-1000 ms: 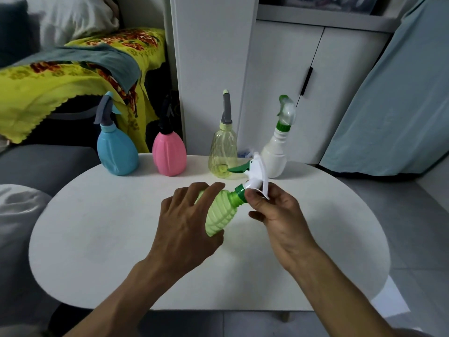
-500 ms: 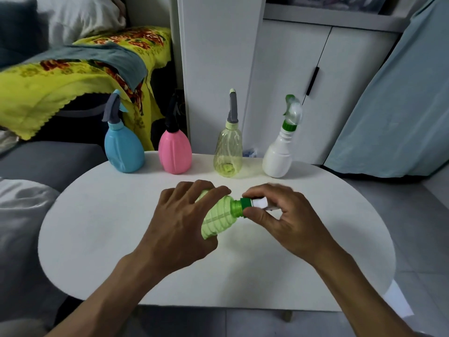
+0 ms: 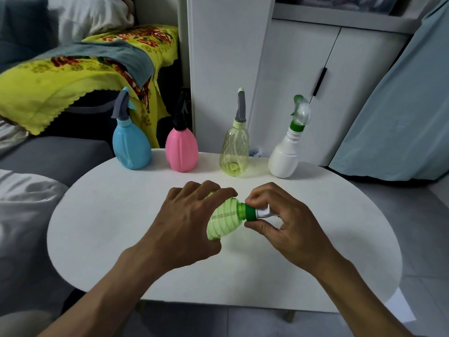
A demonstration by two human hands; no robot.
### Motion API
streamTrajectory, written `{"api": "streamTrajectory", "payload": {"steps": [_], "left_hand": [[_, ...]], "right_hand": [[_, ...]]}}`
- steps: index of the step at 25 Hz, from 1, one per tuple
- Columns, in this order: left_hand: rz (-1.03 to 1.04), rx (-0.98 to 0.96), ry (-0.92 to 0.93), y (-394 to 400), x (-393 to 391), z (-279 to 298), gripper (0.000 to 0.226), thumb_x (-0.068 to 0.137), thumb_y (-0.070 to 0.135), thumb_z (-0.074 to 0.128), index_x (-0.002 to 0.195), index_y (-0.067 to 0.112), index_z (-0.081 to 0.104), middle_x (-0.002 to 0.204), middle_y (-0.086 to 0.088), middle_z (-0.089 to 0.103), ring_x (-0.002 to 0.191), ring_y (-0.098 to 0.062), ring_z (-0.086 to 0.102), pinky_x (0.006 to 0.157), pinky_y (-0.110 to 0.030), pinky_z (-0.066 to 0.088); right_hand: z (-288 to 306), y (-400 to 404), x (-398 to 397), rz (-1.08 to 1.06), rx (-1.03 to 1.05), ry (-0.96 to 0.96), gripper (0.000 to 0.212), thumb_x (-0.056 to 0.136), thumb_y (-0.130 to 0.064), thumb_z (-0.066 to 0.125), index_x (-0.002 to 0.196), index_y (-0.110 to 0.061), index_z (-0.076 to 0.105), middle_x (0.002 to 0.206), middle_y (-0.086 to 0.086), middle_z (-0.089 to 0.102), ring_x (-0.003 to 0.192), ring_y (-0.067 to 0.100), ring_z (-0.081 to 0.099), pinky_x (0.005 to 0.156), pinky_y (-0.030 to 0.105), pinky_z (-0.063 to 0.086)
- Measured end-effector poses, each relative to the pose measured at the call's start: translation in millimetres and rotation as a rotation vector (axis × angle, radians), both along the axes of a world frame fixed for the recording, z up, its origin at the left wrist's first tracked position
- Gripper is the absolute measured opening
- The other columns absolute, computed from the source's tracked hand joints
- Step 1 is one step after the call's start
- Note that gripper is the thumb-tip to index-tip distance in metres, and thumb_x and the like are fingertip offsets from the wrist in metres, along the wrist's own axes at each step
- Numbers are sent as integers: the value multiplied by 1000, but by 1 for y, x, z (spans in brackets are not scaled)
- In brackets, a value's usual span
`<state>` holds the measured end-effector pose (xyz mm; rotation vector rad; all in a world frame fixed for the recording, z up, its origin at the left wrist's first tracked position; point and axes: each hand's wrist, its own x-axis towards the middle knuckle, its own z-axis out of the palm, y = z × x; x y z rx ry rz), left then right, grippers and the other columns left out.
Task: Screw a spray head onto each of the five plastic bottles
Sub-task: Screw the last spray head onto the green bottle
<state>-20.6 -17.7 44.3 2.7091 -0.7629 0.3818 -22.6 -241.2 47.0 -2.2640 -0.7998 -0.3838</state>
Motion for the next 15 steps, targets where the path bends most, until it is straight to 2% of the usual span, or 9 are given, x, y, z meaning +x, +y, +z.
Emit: {"api": "streamTrajectory", "payload": {"steps": [2,5,8,10,13,15], "left_hand": [[3,23,-69,1,-2,4,86,56,39,81,133,34,43,122,1,62,104,-27,58,82,-45,51],[12,53,-153,2,-6,8,89,52,33,83,132,30,45,122,-3,63,104,-32,60,81,-48,51],[28,84,-195,0,-9,8,89,51,30,84,132,28,45,123,-6,63,105,-34,59,82,-50,50],[39,115,-207,-3,-9,6,89,51,29,85,131,27,46,124,-7,63,105,-36,59,83,-50,49],[64,127,-191,-3,-7,4,88,52,30,85,132,27,48,125,-8,62,106,-36,59,85,-49,49],[74,122,-189,-3,-5,5,89,52,31,84,133,27,48,126,-7,62,107,-36,58,85,-49,48]], "right_hand": [[1,2,-1,1,68,72,29,81,-24,77,102,-12,62,104,-10,62,97,9,60,79,12,49],[7,5,-5,0,179,223,27,82,-40,70,102,-30,56,98,-27,62,94,3,63,72,8,49],[9,6,-4,-1,224,262,22,83,-49,63,99,-38,52,102,-22,62,82,7,70,66,22,60],[6,6,-4,-9,229,297,22,84,-49,63,100,-38,53,102,-20,62,81,9,70,67,32,62],[3,8,-4,0,223,300,35,84,-34,75,109,-37,50,107,-27,59,90,5,65,71,18,57],[3,8,-3,-6,266,322,38,83,-33,77,107,-36,48,106,-25,58,93,11,65,73,26,60]]}}
